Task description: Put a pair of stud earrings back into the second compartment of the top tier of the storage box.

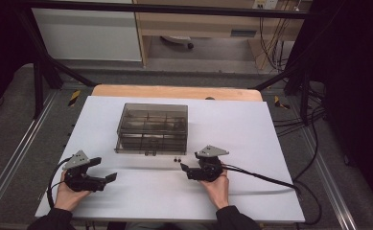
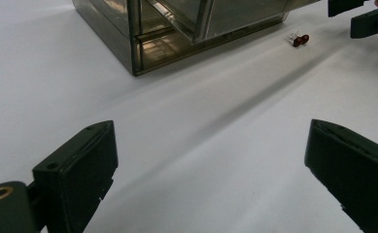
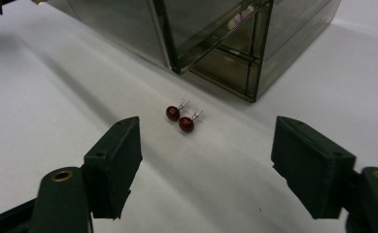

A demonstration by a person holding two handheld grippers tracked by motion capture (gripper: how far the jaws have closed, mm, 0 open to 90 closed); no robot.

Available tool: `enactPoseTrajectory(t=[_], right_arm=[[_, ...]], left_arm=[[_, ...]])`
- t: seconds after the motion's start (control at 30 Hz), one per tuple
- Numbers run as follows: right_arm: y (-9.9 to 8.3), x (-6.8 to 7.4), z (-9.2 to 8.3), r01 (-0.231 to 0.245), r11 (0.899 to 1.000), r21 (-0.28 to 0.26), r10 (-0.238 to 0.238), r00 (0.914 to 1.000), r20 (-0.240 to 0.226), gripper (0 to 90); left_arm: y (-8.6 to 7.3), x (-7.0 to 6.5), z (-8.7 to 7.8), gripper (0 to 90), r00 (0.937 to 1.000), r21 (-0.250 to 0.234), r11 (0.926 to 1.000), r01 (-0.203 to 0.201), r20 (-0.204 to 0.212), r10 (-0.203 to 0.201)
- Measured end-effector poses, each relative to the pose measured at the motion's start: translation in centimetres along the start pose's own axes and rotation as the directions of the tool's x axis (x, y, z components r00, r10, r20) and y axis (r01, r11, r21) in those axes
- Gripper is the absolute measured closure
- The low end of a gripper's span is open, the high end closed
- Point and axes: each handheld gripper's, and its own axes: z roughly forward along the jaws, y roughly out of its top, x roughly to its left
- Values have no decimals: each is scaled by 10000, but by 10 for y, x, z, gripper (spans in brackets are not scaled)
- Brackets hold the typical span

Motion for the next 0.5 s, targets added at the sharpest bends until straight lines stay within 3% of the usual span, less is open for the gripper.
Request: enactPoseTrajectory(t=[0.5], right_arm=[[6,0,21,-162,9994,289,160,9998,84,416]], left_arm=[[-1,0,1,50,10000,41,10000,-14,-14,14]])
